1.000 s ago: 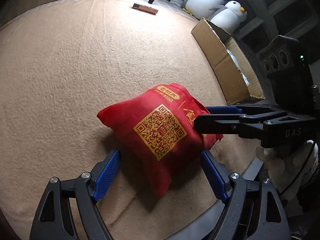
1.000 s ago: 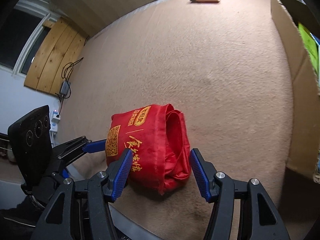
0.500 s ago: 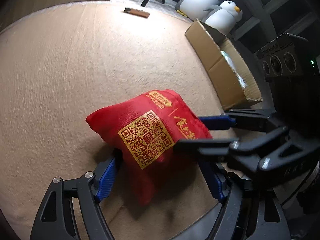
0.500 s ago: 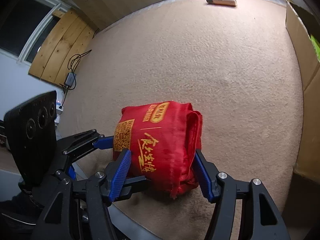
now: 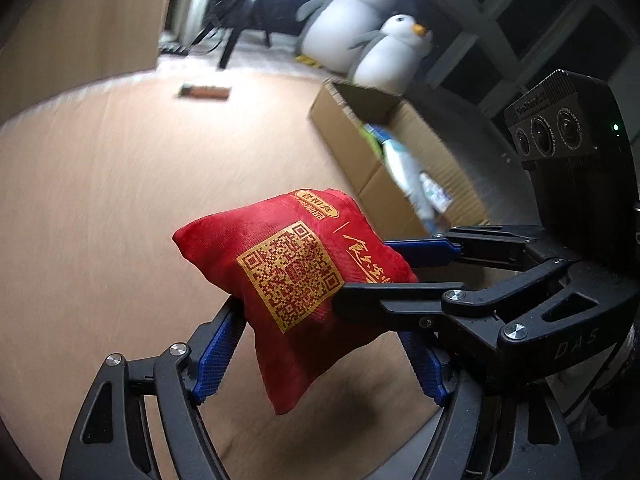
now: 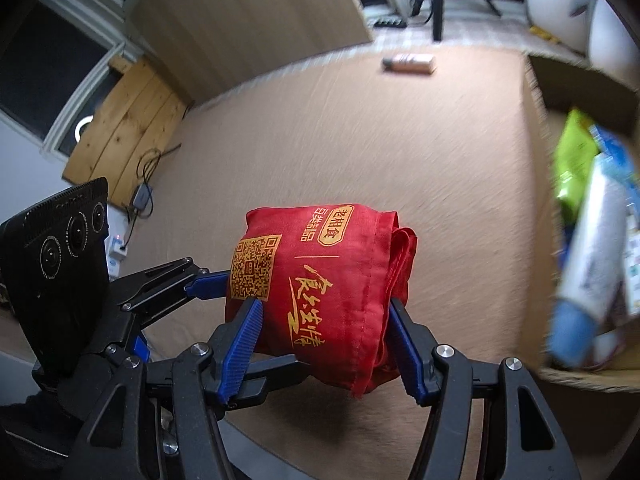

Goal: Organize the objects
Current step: 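Carry the red pouch into the box and open both tools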

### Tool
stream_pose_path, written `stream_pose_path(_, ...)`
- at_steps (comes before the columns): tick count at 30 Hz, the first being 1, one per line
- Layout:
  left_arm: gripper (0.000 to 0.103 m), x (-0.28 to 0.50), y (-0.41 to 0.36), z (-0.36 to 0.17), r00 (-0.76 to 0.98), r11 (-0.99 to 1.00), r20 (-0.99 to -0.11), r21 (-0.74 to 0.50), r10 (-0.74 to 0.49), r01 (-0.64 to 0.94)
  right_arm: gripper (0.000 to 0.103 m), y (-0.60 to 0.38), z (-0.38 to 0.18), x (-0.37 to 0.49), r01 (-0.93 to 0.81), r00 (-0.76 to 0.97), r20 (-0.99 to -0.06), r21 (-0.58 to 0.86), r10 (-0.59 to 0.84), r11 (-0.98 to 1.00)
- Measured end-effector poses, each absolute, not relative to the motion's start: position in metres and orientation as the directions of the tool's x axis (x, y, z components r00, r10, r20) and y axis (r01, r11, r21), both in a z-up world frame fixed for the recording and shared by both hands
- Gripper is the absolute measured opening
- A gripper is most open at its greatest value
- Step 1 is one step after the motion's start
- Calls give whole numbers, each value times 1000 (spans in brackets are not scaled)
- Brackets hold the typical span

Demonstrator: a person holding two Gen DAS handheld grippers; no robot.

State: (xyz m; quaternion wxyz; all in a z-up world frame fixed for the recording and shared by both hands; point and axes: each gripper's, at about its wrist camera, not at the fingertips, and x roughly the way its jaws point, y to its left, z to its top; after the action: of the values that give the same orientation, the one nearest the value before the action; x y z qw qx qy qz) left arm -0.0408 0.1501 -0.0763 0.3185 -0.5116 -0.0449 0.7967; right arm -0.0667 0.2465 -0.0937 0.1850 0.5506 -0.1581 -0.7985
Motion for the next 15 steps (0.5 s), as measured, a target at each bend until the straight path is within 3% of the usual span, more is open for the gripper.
stream_pose_path(15,79,-104,277,-37,-287,-713,-739,-351,609,-607,59,346,-49,-84,-2,-506,-794,392,-337,-920)
